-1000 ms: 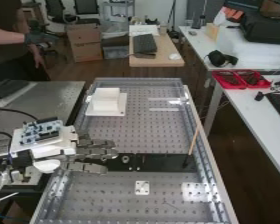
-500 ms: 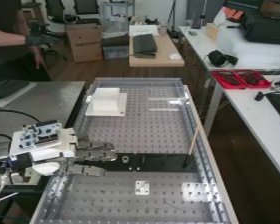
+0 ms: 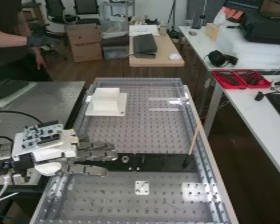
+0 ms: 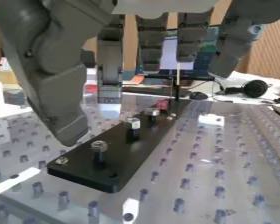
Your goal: Grab the smaller nut and place it in the white container
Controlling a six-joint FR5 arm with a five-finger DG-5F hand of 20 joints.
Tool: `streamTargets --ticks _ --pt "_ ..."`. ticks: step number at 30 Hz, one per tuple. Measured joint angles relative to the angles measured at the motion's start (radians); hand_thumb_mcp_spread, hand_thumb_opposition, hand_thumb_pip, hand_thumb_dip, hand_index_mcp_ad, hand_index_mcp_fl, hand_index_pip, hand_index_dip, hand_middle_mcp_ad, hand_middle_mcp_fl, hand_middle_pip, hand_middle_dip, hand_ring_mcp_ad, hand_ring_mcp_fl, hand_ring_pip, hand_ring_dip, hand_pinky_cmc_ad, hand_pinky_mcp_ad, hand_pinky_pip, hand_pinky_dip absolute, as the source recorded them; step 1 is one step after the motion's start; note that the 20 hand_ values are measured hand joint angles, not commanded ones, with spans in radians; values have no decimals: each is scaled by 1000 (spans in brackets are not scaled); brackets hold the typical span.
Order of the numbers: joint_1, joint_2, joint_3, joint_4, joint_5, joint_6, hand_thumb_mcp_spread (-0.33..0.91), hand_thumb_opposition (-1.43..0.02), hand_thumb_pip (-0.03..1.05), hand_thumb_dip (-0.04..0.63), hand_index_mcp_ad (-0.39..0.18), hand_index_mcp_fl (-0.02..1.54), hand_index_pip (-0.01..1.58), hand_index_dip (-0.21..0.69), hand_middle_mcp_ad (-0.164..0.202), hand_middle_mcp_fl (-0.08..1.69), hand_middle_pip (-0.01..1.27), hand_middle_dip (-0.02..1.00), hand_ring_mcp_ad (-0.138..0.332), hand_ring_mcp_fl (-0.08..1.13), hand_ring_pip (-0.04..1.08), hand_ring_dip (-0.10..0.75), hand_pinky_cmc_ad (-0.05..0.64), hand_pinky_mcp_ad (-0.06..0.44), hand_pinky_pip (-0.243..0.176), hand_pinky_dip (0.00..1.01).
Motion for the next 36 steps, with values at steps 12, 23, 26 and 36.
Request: streamTargets --ticks 12,23,26,36 --pt "8 -21 14 -17 -6 -29 389 -829 646 190 -152 117 1450 7 70 138 136 215 162 0 80 58 382 295 -89 281" --pt "5 -27 13 3 -12 -17 400 -833 646 190 -171 147 1447 7 70 138 136 215 147 2 80 58 380 293 -75 253" --pt "5 -29 17 -2 -12 -19 417 -848 646 190 -171 147 1447 7 70 138 136 215 147 2 80 58 379 293 -75 237" --pt "7 -33 21 2 -15 -16 412 -864 646 234 -171 147 1450 16 70 138 133 215 147 2 80 58 379 293 -42 195"
